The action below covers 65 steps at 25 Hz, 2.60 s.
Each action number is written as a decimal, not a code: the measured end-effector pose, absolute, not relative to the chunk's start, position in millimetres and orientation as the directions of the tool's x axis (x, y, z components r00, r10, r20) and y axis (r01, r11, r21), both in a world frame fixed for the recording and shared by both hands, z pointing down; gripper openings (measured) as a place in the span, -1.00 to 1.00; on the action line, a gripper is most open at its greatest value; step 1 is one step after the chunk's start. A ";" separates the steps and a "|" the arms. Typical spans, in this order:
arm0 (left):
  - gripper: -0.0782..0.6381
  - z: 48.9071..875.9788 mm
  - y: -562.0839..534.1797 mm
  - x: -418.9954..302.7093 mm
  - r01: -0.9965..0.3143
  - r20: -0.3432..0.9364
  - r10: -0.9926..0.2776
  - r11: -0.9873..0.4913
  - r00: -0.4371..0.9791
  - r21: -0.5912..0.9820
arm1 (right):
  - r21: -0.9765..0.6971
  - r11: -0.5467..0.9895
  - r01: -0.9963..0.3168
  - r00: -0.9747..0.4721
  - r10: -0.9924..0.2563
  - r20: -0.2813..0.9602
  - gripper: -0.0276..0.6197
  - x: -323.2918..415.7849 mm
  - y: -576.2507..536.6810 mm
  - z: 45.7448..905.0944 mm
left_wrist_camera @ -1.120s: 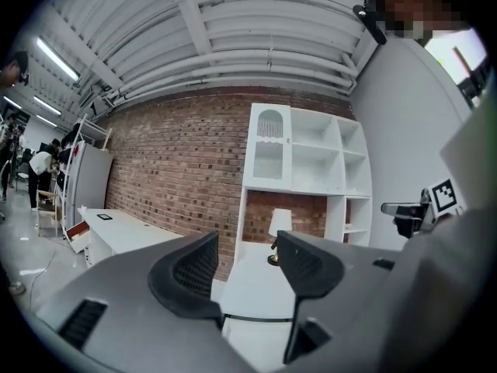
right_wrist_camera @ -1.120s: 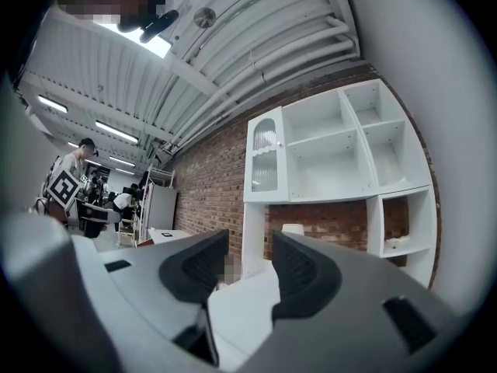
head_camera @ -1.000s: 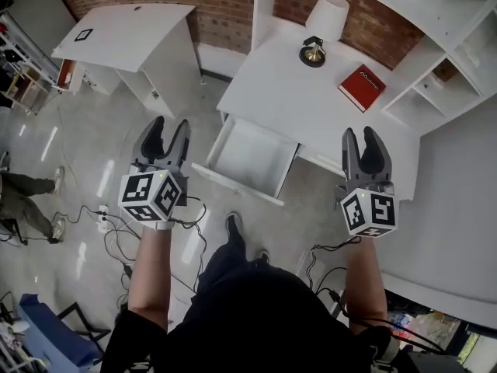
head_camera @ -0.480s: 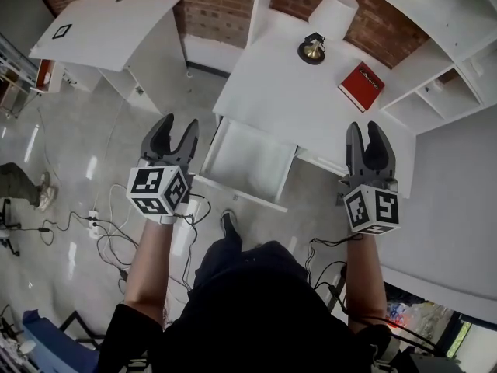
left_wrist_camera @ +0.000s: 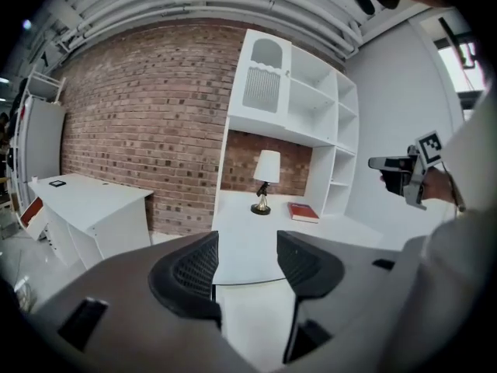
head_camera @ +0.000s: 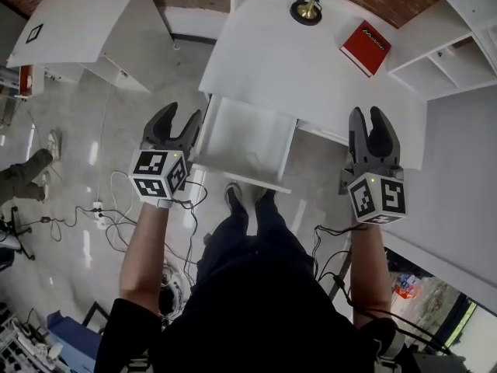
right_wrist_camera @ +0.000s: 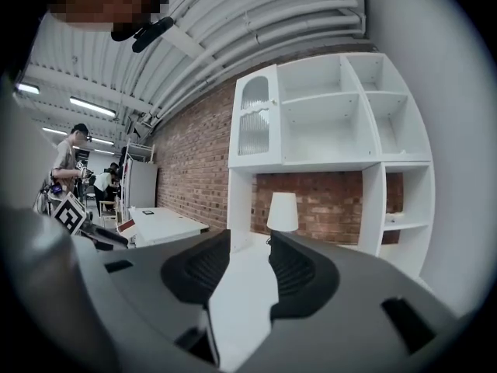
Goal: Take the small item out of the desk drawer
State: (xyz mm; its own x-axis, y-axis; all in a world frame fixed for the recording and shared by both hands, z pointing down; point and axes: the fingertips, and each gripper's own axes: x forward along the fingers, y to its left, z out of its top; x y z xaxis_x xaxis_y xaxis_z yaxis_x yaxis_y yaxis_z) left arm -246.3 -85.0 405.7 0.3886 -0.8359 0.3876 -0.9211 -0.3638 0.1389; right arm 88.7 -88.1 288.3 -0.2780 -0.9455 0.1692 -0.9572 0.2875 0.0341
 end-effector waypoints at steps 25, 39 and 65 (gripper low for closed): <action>-0.23 669.0 -55.5 -73.3 -0.312 0.880 -0.121 -0.950 0.459 0.032 | -0.213 0.195 -0.957 -0.263 -0.893 0.366 -0.49 192.6 -145.4 445.0; -0.23 772.6 -15.0 -67.2 -0.140 0.916 0.218 -0.950 0.336 0.278 | -0.237 0.175 -0.956 -0.262 -0.873 0.412 -0.55 202.1 -157.3 491.8; -0.60 831.1 8.9 -61.1 -0.230 0.867 0.340 -0.869 0.363 0.437 | -0.191 0.165 -0.968 -0.236 -0.859 0.454 -0.62 210.9 -137.4 515.8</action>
